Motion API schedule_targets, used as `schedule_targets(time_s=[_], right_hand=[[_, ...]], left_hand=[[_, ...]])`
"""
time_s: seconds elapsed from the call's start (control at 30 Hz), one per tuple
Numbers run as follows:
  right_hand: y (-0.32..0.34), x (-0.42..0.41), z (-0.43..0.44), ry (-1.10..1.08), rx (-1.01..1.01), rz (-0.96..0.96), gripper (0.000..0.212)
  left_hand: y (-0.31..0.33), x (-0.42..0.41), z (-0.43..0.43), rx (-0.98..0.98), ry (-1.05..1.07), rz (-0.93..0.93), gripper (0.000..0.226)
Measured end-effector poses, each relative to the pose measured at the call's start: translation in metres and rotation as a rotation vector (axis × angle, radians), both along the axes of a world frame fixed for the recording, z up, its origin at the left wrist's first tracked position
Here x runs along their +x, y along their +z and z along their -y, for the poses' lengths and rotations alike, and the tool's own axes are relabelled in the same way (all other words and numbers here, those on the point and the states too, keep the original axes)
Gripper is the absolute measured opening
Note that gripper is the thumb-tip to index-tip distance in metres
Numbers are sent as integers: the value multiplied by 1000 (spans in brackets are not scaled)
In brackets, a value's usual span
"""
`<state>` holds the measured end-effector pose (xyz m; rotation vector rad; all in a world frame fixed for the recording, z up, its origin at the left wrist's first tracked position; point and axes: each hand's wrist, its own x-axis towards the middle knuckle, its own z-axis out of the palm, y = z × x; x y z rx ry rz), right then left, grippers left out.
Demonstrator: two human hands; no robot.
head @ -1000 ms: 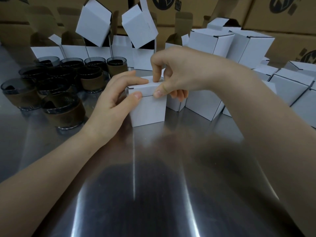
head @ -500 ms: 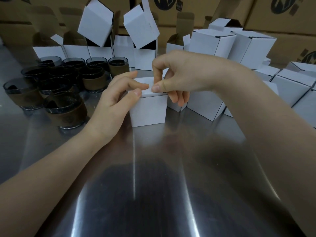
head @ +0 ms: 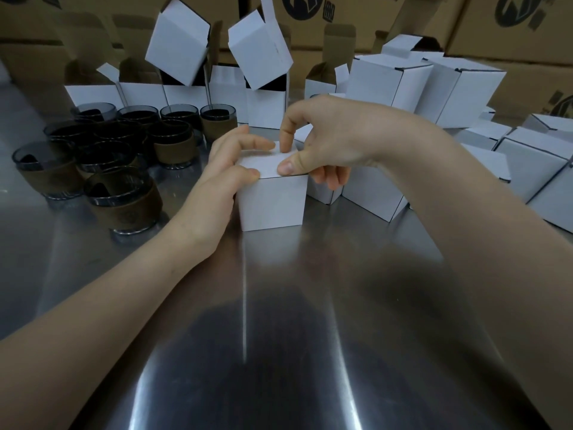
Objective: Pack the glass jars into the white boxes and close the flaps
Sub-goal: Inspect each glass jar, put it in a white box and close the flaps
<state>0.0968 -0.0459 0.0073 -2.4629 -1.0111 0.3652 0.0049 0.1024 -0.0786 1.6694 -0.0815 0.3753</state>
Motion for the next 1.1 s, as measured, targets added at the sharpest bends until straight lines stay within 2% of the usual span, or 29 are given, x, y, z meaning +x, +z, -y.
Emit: schedule_targets(time_s=[0.23,0.33,0.43,0.57,0.77,0.93,1.1], right_hand=[[4,-8,0,78,-14,273,45],[0,-13,-4,148,-99,266,55],[-12,-12,-11,142,-179,419,57],[-21,-5,-17,120,-120,476,53],[-31,9,-23,124,3,423,61],[-32,12,-40,49,-43,592,66],[-30,15,-50,-30,-85,647,66]], left_hand=[[-10,5,-3,-96,14,95,54],[-12,4,-4,-95,52,110,52],[-13,4,-4,-109,139,98,46],[-12,4,-3,-74,269,136,33],[-16,6,-6,-26,396,136,23],[-16,9,-9,-27,467,111,23],[-17,11,-9,4,516,93,27]])
